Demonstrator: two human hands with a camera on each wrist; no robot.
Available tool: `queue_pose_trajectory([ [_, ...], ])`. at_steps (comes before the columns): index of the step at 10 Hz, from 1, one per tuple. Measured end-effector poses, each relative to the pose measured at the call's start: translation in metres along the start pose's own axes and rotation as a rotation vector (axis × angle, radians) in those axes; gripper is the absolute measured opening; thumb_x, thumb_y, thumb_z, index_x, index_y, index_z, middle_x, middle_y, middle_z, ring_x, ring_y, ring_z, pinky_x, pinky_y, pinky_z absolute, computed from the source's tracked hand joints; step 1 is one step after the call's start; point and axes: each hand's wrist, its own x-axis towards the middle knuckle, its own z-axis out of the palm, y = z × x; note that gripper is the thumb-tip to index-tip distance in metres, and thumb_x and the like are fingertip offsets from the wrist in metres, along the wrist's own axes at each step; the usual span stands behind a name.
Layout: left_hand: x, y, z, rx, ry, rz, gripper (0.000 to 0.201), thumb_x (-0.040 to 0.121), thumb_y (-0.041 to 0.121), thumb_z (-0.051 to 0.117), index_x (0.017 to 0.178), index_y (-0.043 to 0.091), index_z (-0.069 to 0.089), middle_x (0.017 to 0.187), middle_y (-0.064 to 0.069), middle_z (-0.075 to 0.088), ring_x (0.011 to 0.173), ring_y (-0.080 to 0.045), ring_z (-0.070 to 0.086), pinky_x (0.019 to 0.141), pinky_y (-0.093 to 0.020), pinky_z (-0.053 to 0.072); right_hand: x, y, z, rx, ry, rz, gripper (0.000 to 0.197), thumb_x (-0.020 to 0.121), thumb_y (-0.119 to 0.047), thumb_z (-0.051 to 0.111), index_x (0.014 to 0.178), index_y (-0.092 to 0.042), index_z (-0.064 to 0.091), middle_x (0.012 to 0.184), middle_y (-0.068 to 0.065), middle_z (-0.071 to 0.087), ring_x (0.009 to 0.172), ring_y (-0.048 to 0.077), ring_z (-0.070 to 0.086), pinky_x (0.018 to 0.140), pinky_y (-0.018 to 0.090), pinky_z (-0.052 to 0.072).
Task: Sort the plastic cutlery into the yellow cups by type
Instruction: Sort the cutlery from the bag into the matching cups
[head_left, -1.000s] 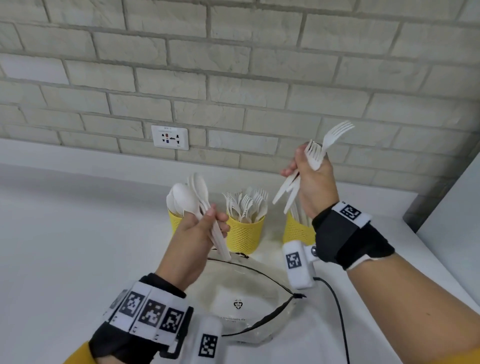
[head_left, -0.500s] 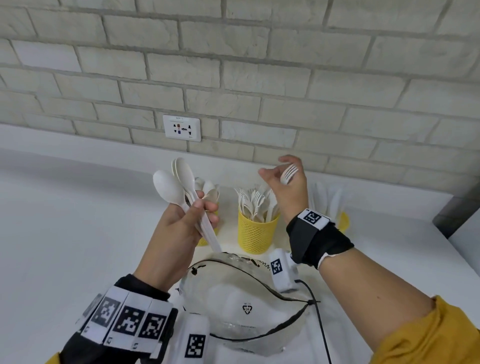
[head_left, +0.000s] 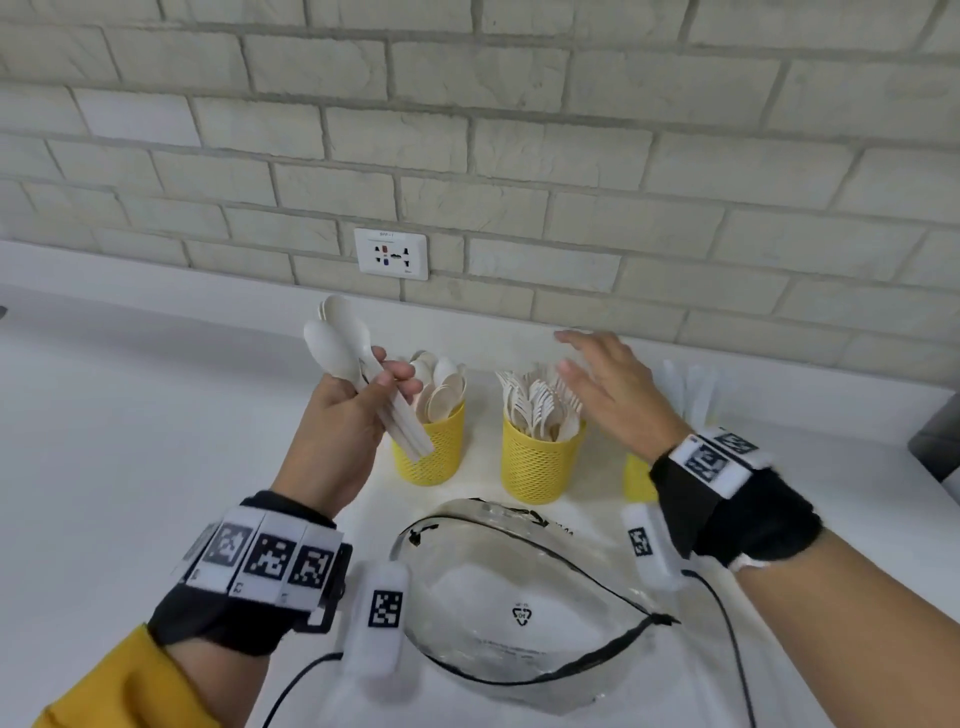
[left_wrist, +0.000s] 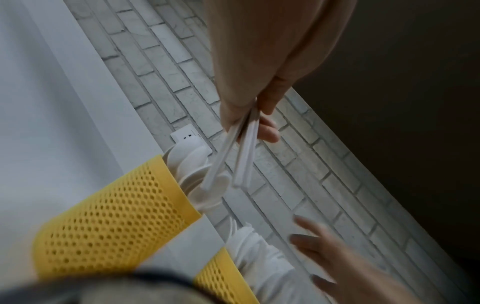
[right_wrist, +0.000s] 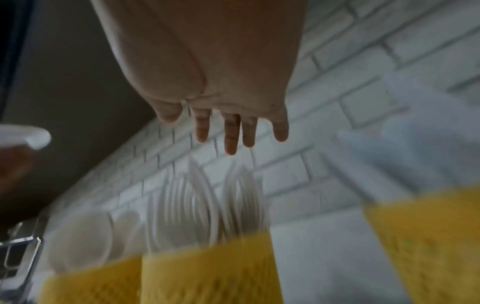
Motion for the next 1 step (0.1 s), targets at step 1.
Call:
queue_pose_trajectory([
  [1,0.0222,0.0084,-0.0048,0.071,-0.01,0.084,0.027,0.097,-0.005,0.033,0.089,0.016,0.047,0.081,-0.001,0.06,0.07,-0.007,0.064,0.075,-0.023,0.052,-0.0692,-0.0117,-0.0416,0.147,-0.095,-0.054,0.027,0.092,-0.045,0.044,0.119,-0.043,0.05,0.121,-0.008,0.056,0.11,-0.005,0.049,0.098,0.014,0.036],
])
